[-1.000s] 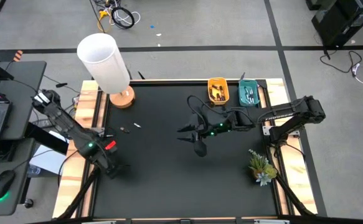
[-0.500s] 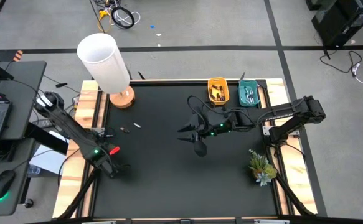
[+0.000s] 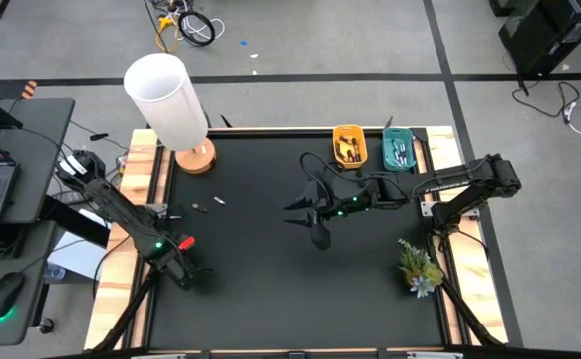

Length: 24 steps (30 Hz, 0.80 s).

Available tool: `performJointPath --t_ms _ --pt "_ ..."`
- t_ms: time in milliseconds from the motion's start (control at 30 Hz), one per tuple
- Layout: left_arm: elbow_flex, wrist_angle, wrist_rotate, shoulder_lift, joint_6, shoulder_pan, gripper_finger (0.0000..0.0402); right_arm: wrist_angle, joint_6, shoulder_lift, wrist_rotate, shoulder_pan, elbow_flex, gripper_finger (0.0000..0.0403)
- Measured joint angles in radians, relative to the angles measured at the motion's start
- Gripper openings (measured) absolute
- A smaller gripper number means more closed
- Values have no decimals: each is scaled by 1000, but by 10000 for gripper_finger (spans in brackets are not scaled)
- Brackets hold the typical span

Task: Sort batteries
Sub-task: Put the bottom black battery into the yellow bin

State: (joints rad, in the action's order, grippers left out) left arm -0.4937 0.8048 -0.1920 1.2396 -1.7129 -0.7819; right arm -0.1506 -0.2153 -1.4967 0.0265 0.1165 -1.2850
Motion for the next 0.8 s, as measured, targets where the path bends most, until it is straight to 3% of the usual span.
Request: performJointPath --t_ms 200,800 --pt "-4 13 7 1 34 5 153 5 1 0 -1 -2 0 151" --pt "-4 -8 24 2 33 5 76 23 8 0 -21 -23 0 151"
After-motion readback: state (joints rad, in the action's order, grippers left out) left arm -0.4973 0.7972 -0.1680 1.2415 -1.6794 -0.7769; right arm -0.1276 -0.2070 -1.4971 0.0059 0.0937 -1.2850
